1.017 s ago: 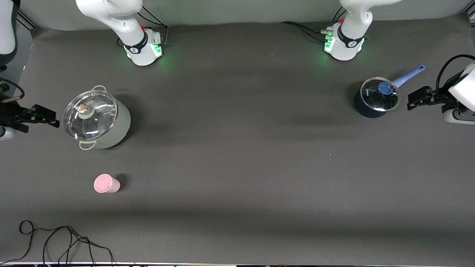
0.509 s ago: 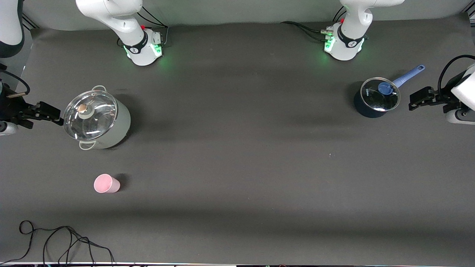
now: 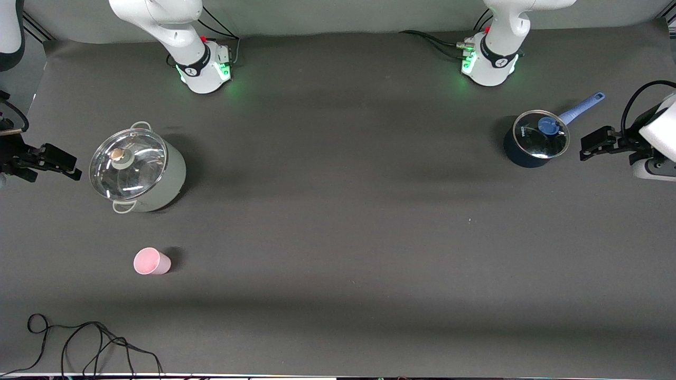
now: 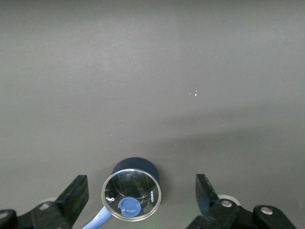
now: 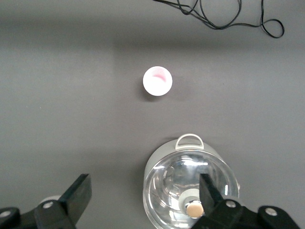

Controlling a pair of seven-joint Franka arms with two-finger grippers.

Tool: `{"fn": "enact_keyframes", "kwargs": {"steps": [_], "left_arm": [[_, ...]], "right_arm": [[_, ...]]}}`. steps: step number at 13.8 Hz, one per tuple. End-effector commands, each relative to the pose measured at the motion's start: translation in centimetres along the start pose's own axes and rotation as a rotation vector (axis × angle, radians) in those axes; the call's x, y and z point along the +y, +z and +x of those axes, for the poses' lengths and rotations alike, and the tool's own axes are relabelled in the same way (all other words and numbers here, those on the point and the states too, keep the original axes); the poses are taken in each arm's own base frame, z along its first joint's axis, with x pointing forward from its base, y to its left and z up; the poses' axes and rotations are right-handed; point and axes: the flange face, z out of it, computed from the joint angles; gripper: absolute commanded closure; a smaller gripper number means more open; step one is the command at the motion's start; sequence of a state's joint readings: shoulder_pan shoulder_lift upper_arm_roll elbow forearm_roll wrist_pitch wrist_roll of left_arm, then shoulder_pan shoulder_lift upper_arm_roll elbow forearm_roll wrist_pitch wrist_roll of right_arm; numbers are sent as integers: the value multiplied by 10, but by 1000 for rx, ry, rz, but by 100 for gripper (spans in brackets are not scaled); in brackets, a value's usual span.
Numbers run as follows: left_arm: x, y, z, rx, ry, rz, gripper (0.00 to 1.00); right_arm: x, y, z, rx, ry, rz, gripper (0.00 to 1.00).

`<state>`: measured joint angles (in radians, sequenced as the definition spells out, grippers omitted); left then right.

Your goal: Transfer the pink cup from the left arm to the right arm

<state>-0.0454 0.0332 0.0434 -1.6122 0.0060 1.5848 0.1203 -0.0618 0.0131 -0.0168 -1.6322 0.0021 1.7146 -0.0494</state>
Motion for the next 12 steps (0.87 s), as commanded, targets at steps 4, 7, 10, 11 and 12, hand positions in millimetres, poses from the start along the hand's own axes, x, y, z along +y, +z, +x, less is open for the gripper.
{"fn": "enact_keyframes", "kwargs": {"steps": [4,7,10,11,12], "left_arm": [[2,-3,2,-9,8,-8,0],[1,-1,2,-12,7,-8,0],[0,1,-1,-19,7,-6,0],[0,1,-1,-19,7,-6,0],[-1,1,-1,-19,5,-5,0]], "right_arm": [[-5,-8,-2,12,18,-14,0],[-5,-2,-1,3,18,-13,0],[-6,5,-9,-73,21,-2,0],[-6,6,-10,-86,22,0,0],[-6,6,-11,-92,24,0,0]]}}
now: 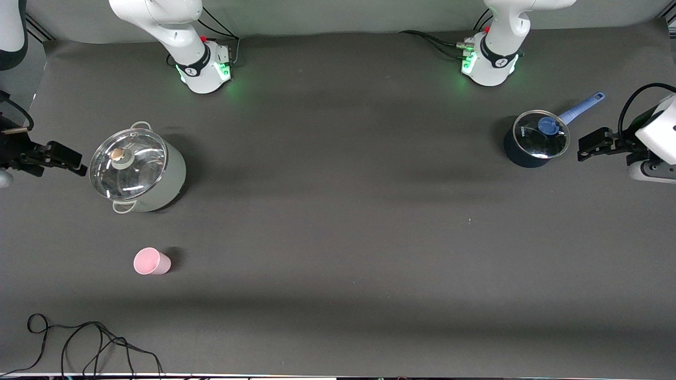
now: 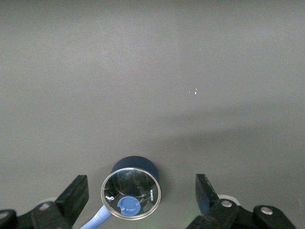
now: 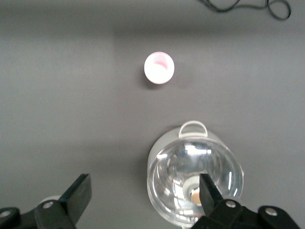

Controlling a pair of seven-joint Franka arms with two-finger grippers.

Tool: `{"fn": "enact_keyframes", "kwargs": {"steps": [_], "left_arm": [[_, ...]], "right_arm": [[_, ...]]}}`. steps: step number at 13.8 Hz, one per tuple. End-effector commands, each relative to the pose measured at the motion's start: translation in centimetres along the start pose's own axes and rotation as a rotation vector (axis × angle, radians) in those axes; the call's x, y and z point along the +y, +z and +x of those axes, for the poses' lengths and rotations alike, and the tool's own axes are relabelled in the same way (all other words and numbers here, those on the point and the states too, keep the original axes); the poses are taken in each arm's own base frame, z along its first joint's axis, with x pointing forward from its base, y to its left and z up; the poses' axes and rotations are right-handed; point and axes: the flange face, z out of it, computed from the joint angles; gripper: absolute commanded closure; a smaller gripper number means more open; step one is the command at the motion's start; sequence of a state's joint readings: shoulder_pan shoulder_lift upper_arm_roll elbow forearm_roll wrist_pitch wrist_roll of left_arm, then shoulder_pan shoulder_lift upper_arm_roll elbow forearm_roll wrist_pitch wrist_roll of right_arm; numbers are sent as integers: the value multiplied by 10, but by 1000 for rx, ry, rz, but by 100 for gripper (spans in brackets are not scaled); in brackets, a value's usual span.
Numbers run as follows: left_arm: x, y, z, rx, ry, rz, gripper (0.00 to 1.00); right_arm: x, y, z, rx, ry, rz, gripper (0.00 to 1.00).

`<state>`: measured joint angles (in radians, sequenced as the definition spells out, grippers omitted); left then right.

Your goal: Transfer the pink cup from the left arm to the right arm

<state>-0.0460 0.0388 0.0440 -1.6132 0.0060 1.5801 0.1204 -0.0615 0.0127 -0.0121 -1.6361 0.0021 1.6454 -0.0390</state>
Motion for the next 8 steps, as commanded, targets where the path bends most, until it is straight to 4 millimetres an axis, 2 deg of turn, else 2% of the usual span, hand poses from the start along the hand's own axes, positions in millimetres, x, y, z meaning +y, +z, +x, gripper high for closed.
{"fn": "enact_keyframes", "kwargs": {"steps": [1,8], "left_arm": [[-1,-3,-2,-7,5,-4,0],[-2,-1,-4,-19,5,1,0]], "right_arm": [[-4,-3,-5,-18,17,-3,0],[-4,-5,-5,-15,17,-3,0]]}}
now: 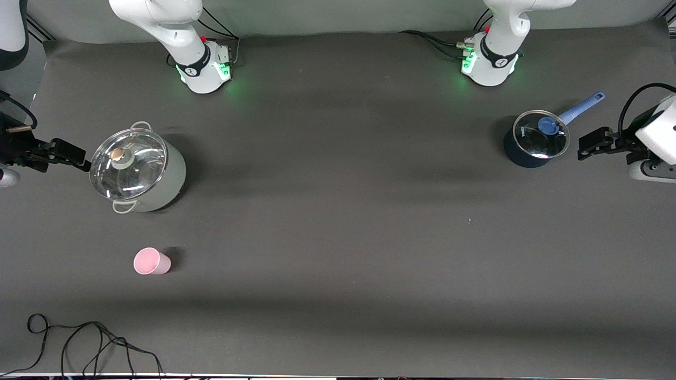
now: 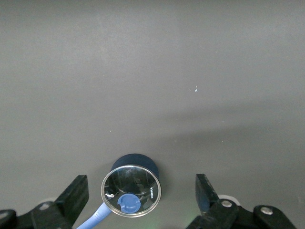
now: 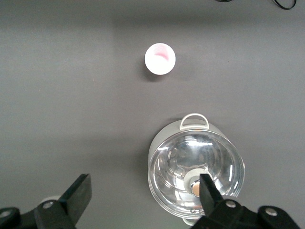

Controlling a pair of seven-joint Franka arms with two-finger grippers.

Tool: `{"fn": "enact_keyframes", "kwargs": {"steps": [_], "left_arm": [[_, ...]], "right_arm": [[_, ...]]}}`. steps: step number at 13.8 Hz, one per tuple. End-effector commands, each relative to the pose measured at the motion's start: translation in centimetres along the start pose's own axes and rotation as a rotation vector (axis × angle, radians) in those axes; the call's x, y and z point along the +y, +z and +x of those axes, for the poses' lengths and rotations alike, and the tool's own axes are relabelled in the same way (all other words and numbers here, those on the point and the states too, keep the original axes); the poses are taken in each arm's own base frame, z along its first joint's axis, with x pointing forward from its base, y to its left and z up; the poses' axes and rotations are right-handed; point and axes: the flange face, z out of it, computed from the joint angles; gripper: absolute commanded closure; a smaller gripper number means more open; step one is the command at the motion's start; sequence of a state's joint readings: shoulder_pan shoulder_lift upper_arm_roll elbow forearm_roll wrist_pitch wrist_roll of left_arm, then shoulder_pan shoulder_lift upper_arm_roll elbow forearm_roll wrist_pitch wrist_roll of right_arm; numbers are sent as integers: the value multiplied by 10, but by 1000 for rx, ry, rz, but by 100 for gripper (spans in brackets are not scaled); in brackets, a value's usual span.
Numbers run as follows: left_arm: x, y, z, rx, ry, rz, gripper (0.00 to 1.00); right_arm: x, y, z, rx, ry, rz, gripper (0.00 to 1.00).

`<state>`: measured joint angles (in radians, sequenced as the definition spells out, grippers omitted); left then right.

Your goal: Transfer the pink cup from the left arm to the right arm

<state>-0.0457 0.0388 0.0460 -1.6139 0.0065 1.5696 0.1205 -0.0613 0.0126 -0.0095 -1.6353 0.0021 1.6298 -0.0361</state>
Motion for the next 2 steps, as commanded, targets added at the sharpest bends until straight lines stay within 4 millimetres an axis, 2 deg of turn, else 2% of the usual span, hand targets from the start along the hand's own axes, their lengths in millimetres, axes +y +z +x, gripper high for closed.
{"fn": "enact_keyframes", "kwargs": {"steps": [1,2], "left_arm": [[-1,-2,-3,-8,7,2,0],[-1,-2,-3,-9,9,1,0]], "right_arm": [[-3,-6,-3,0,14,-4,0],[-3,-6,-3,1,16,-4,0]]}}
